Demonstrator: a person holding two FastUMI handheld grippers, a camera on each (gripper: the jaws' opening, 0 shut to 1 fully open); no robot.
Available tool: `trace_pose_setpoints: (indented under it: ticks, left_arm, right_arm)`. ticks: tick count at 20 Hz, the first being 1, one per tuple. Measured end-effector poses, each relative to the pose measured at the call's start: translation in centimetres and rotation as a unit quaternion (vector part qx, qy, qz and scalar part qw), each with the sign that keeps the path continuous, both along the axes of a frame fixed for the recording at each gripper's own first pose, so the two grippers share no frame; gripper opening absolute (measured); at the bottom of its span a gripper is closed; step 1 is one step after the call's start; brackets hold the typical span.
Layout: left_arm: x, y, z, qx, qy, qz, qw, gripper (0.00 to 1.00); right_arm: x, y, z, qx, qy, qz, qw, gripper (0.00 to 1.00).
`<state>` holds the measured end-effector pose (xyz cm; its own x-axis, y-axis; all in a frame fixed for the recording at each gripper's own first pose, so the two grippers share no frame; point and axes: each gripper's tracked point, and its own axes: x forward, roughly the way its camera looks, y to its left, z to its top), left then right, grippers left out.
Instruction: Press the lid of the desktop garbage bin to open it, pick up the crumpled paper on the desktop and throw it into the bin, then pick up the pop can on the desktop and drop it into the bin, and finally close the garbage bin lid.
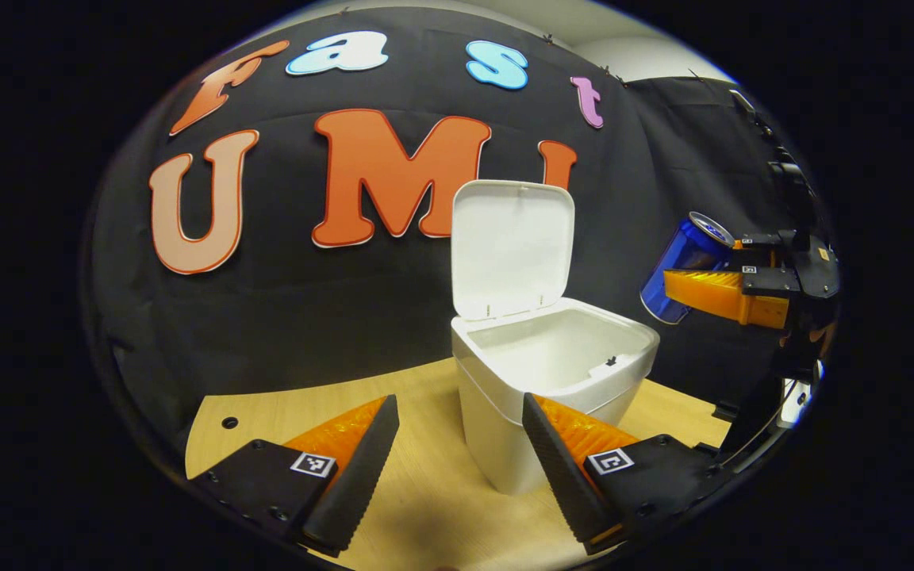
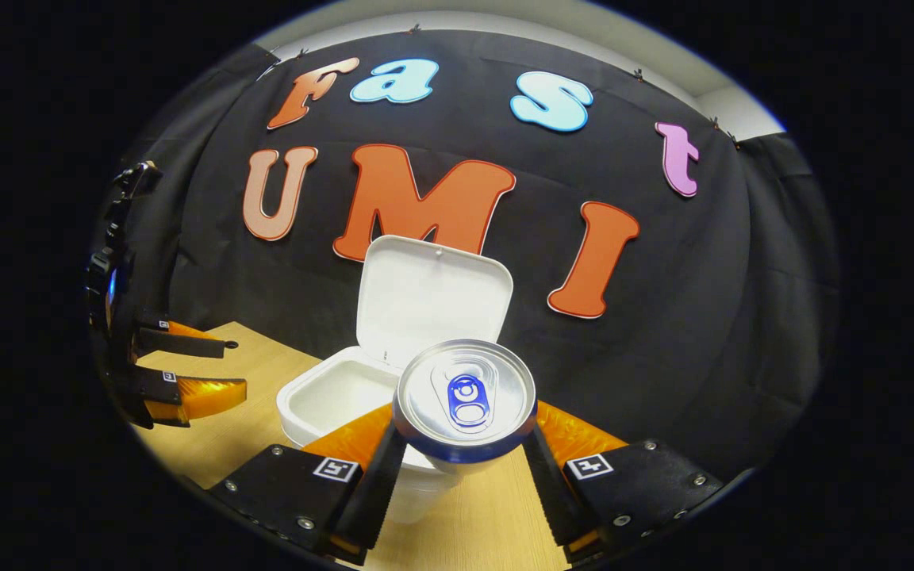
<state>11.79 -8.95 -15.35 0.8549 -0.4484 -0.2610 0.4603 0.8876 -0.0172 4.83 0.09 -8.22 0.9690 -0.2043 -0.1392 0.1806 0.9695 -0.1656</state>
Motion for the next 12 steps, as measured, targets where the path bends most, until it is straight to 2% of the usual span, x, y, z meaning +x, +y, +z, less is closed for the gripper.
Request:
trace_pose_setpoints:
  ticks: [12]
  left_arm:
    - [1.0, 5.5, -1.9, 0.003, 0.024, 0.094, 0.995, 0.99]
  right_arm:
    - [4.6, 0.9, -3.2, 0.021, 0.042, 0.055, 0.997, 0.8]
